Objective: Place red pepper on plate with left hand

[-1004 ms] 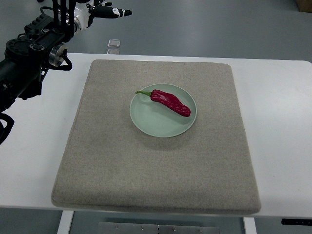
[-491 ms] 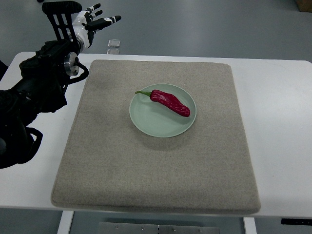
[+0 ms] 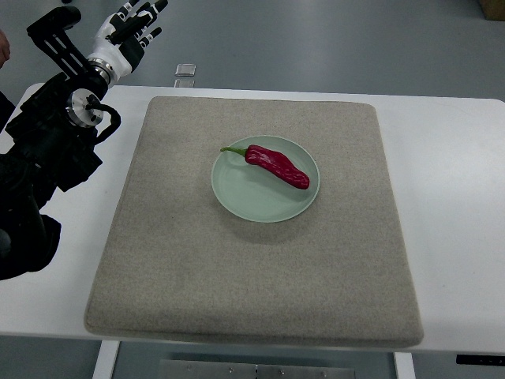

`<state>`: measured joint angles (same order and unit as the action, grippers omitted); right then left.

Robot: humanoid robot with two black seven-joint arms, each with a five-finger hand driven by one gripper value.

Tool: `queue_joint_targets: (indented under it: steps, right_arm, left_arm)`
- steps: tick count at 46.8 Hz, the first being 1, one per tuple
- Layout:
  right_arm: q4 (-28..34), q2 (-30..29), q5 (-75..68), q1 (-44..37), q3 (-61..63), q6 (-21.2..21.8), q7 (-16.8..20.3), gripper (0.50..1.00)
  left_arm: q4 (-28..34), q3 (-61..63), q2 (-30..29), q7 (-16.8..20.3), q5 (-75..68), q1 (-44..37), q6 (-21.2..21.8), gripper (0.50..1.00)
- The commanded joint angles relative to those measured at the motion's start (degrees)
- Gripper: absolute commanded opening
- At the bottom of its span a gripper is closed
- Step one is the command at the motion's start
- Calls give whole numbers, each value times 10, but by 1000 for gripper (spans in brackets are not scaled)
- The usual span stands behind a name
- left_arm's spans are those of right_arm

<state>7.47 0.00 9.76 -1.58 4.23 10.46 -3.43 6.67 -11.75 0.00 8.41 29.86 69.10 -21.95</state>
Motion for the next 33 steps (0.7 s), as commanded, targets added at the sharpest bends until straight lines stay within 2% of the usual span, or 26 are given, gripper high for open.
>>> queue_joint_targets:
  steps: [1,33]
  right_arm:
    - [0,0,0,0,0,0,0,932]
    - [0,0,0,0,1,0,0,932]
  left_arm:
    - [-3,0,0,1,3,-4,1,994]
    - [-19,1,0,9,3,-25,-2,994]
